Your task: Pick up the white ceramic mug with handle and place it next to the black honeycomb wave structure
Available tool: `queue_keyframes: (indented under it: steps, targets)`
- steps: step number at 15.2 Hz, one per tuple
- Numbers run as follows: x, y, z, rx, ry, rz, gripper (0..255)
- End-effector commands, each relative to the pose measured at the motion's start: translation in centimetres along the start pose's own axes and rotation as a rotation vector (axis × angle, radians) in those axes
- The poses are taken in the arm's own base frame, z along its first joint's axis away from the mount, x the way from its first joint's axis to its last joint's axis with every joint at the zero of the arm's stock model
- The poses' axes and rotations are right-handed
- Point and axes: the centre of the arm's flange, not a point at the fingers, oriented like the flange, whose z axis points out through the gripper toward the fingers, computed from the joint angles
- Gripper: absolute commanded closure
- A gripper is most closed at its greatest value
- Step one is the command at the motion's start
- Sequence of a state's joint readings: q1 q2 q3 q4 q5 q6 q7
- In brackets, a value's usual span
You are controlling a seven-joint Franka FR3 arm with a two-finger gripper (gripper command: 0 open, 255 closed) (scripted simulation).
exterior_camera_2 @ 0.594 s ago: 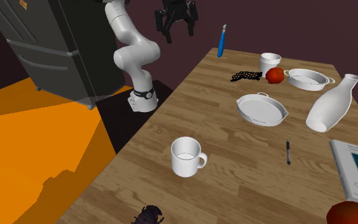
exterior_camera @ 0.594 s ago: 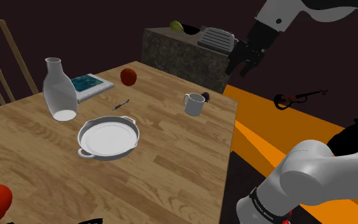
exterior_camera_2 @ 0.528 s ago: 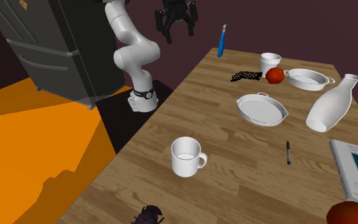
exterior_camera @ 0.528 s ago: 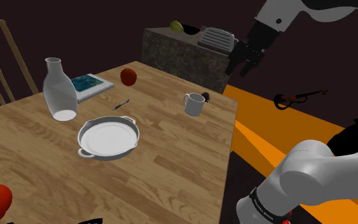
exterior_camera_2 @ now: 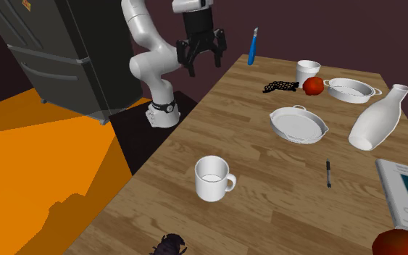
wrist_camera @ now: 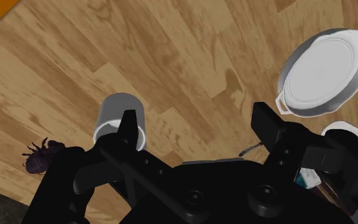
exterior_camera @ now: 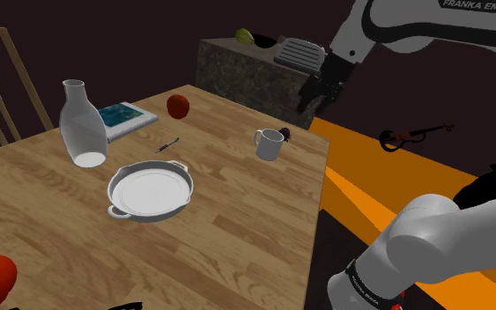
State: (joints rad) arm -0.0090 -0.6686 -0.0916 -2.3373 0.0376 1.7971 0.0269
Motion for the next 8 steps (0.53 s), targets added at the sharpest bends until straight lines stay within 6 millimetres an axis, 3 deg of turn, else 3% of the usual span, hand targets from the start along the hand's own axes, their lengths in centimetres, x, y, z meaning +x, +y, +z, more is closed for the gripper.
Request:
queue_keyframes:
  steps: [1, 8]
  targets:
    - [1.6, 1.3, 1.9, -0.008, -0.005, 0.0, 0]
    - [7.0, 5.6, 8.0, -0.034, -0.026, 0.0, 0]
